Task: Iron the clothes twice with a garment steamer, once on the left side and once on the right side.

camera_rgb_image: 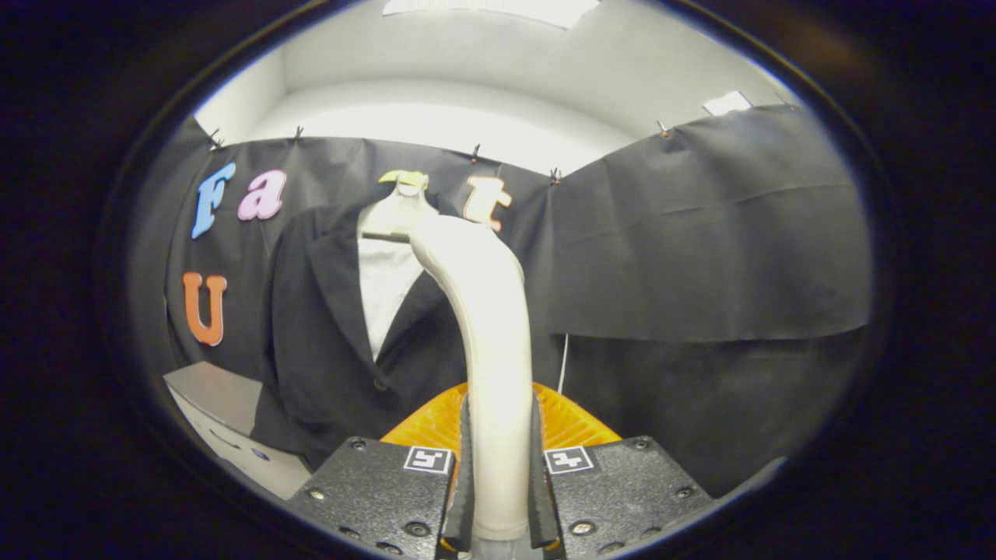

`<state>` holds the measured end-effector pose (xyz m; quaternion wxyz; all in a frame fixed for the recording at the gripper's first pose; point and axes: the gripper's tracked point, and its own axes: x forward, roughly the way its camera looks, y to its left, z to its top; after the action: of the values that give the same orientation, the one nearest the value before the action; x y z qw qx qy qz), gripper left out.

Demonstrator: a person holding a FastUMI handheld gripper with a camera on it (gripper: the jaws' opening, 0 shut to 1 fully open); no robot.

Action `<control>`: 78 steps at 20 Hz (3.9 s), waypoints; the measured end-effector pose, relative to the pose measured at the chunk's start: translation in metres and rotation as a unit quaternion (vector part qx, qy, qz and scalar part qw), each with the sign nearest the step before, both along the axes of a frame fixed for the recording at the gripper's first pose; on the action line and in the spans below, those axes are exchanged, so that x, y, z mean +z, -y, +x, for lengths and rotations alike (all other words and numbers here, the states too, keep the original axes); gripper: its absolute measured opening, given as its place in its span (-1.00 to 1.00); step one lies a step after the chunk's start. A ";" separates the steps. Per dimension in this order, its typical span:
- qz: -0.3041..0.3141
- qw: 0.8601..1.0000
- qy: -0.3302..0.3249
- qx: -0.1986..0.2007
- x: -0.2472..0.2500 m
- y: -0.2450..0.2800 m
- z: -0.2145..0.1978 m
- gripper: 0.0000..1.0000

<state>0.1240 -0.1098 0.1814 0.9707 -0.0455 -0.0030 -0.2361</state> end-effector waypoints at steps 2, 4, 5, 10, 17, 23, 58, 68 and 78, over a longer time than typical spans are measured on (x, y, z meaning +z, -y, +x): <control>0.011 1.000 0.021 0.007 0.021 0.010 0.013 -0.39; 0.003 0.999 0.030 0.027 0.035 0.013 0.023 -0.39; -0.010 0.999 0.032 0.033 0.041 0.017 0.028 -0.39; -0.019 0.997 0.062 0.044 0.074 0.045 0.072 -0.39; -0.023 0.996 0.070 0.042 0.094 0.077 0.128 -0.40; -0.034 0.997 0.046 0.045 0.079 0.071 0.162 -0.39; -0.069 0.995 -0.060 -0.027 -0.054 0.043 0.113 -0.39; -0.069 0.992 -0.101 -0.041 -0.118 0.042 0.092 -0.39; -0.077 0.987 -0.132 -0.045 -0.163 0.036 0.077 -0.39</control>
<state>0.2008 -0.1459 0.0184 0.9446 -0.1514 0.1090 -0.2702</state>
